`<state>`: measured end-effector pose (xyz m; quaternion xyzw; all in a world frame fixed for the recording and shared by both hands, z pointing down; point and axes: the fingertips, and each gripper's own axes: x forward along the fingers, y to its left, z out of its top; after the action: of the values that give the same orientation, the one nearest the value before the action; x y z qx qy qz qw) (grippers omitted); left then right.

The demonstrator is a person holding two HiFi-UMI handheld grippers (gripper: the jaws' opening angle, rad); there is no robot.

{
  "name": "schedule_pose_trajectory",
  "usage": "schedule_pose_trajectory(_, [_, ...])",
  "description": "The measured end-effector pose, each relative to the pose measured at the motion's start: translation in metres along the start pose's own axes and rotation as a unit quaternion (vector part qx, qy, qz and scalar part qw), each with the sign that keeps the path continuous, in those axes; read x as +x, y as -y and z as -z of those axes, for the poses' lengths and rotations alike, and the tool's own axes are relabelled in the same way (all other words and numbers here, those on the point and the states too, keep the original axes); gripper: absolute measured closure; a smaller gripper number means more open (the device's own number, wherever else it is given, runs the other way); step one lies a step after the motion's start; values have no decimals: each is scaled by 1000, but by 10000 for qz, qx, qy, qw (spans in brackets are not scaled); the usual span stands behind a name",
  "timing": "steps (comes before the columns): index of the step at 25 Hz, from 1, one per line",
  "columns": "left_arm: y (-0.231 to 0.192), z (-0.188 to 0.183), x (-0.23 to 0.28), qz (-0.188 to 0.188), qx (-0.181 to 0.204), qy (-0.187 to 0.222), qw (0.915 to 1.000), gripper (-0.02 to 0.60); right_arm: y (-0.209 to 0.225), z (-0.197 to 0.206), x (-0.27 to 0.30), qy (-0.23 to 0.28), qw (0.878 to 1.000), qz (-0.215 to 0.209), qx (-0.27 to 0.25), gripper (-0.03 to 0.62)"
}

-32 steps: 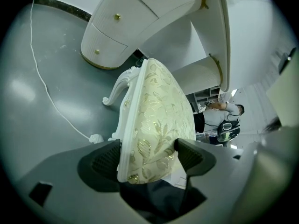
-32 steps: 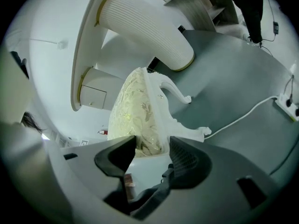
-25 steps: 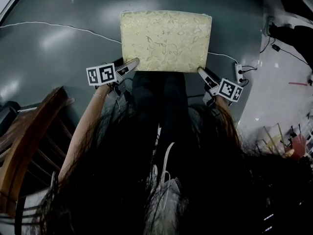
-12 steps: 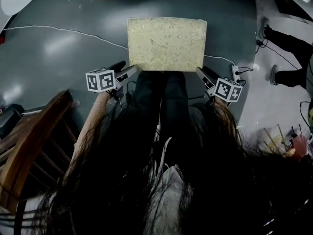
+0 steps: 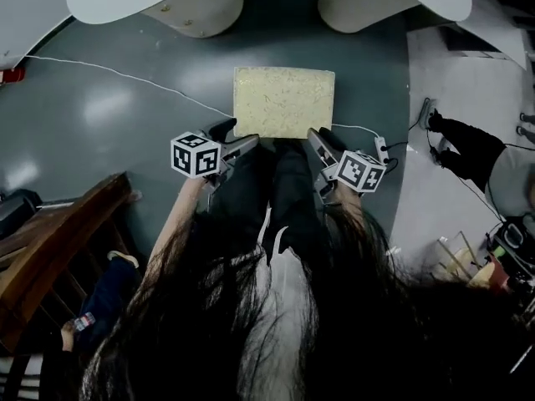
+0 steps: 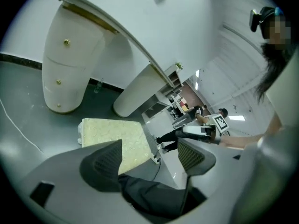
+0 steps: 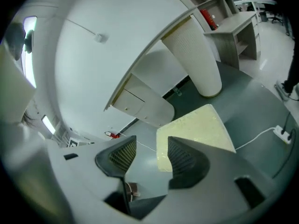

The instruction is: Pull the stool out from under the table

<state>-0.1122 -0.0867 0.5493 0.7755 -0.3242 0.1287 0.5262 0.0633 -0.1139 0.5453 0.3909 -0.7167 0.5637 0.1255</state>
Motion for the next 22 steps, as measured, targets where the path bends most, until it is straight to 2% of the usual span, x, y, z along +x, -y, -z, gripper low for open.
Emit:
schedule_pose_trajectory(6, [69, -19, -32, 383, 648, 62, 9971, 201, -86, -7, -26, 166, 9995, -267, -61, 376])
schedule_pose_trajectory(10, [93, -52, -61, 366, 1045, 622, 9919, 201, -123, -17, -45, 260, 9984, -280, -425, 384])
schedule_pose_trajectory(14, [110, -85, -90, 205, 1551, 1261, 9796, 202, -140, -20, -71, 492, 9967, -134, -630, 393])
schedule_pose_trajectory(18, [123, -101, -100, 122, 2018, 1467, 9683, 202, -147, -17, -91, 736, 9955, -79, -589, 402])
schedule_pose_trajectory(22, [128, -101, -102, 210, 2125, 1525, 9650, 202, -155, -8, -102, 851, 9944, -58, -630, 421])
